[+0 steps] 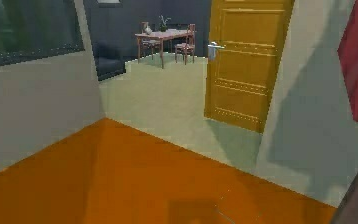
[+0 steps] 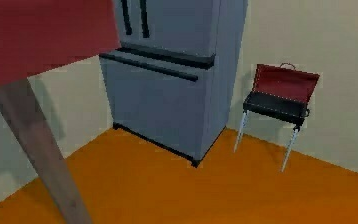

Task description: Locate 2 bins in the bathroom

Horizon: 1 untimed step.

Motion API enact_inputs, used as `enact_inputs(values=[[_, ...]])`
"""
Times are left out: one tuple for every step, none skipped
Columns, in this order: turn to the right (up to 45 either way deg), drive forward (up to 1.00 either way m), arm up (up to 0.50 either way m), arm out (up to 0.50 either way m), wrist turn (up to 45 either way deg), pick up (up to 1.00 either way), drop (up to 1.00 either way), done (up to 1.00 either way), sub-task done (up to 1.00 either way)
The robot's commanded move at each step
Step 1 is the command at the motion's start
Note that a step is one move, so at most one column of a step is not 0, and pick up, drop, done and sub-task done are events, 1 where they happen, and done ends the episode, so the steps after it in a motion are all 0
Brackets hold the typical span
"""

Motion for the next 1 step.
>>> enact_inputs(values=[[0.0,1.0,0.0,0.0,0.0,0.0,0.0,0.0,0.0]])
